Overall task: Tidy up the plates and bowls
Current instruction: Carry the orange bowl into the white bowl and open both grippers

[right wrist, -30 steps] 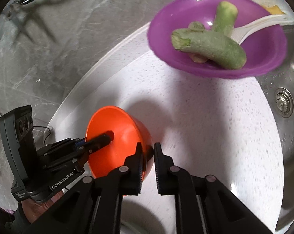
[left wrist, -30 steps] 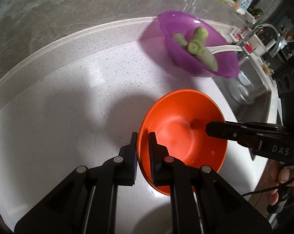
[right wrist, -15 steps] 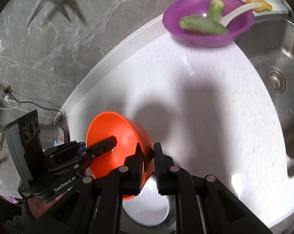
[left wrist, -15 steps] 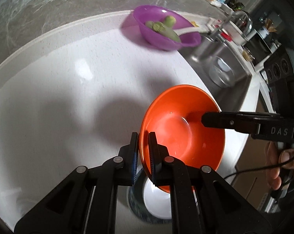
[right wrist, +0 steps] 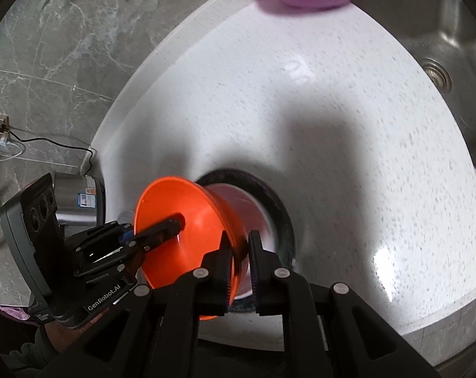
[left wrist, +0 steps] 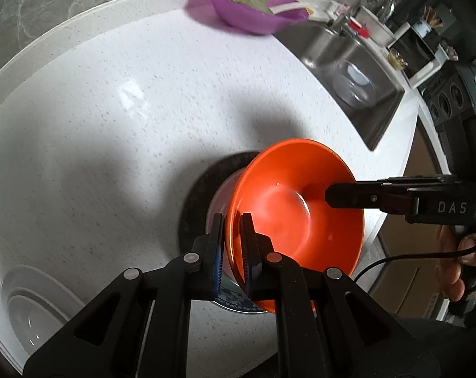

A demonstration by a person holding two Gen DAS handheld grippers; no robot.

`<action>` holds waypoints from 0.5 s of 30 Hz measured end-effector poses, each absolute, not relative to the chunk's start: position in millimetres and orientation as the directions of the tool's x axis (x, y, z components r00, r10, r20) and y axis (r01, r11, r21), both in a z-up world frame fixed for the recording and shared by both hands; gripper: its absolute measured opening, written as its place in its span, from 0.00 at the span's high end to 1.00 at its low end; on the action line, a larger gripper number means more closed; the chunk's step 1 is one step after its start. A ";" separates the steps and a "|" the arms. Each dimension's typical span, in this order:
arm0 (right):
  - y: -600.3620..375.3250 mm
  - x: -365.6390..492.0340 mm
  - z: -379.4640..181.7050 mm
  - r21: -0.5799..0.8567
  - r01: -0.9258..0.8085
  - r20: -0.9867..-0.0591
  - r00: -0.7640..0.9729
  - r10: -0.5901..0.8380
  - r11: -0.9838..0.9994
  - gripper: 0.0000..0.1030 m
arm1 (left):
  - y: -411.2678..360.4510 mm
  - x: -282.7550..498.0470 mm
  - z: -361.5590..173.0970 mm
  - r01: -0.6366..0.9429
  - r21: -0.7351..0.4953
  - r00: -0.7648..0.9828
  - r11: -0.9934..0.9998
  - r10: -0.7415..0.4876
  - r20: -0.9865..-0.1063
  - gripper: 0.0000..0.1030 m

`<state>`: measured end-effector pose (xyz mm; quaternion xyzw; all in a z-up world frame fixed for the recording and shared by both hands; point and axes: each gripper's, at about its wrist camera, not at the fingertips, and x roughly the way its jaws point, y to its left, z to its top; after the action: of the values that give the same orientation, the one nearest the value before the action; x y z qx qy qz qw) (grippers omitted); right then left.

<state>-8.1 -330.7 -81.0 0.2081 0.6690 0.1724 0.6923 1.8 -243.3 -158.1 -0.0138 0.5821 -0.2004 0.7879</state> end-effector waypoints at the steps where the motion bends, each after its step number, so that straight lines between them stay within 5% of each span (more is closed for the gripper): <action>1: -332.7 -11.1 -83.6 0.513 0.041 -0.858 0.044 0.511 0.857 0.88 | -245.2 -1.5 -160.6 0.303 -0.250 0.243 0.920 -0.328 -0.913 0.91; 15: -322.8 -14.2 -95.6 0.443 -0.033 -0.895 0.047 0.444 0.896 0.90 | -244.1 -0.4 -172.3 0.270 -0.229 0.274 0.935 -0.303 -0.913 0.91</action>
<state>-14.2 -322.8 -95.6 0.1535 0.6694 0.1688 0.7070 -0.4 -244.1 -172.3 -0.0142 0.5749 -0.1797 0.7981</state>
